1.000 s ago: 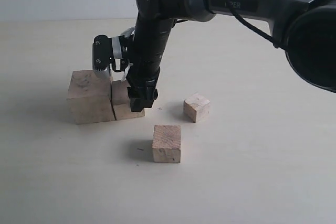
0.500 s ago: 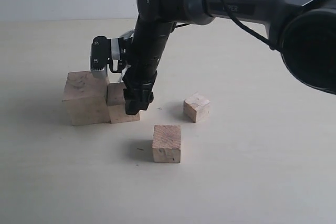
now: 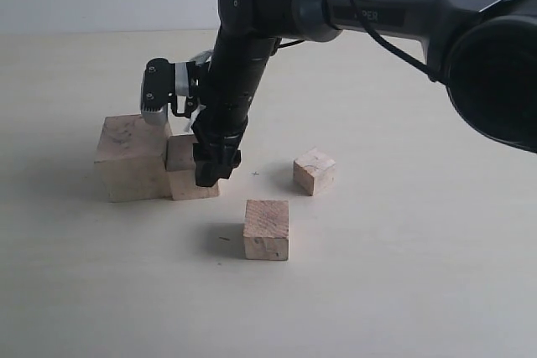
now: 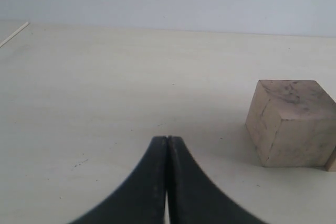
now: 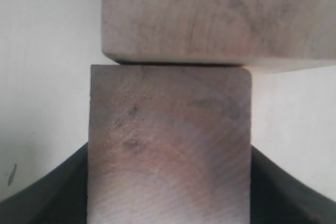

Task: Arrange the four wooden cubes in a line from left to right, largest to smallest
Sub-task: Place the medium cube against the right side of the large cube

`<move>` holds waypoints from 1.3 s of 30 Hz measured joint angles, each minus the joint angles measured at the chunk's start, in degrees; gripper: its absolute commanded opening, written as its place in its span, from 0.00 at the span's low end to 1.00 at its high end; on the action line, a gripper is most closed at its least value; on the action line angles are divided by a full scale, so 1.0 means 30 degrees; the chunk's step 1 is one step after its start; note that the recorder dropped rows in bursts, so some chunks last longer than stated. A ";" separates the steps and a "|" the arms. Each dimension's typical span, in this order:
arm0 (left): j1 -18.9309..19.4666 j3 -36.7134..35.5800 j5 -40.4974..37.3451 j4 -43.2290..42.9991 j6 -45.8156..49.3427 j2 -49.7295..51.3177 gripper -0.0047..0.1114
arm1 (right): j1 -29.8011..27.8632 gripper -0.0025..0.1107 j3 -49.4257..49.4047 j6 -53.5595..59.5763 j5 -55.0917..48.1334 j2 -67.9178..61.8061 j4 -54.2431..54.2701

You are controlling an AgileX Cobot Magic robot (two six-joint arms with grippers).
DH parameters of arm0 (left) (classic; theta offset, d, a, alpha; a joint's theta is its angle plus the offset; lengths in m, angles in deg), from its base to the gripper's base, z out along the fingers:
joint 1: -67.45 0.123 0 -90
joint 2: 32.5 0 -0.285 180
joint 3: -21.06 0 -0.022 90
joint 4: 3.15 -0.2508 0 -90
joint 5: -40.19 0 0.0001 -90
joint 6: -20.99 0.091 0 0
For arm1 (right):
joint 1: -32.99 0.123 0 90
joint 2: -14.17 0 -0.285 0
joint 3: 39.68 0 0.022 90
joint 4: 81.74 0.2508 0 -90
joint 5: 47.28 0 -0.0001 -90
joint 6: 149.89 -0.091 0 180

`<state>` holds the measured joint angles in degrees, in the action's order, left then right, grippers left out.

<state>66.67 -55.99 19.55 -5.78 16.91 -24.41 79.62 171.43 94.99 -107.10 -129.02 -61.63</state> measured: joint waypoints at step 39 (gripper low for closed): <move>0.0000 0.0000 0.0000 0.0000 0.0000 0.0000 0.04 | 0.0000 0.54 0.0000 -0.1309 0.1102 -0.0068 0.0049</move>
<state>66.67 -55.99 19.55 -5.78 16.91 -24.41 79.62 171.43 91.06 -103.80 -129.22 -61.48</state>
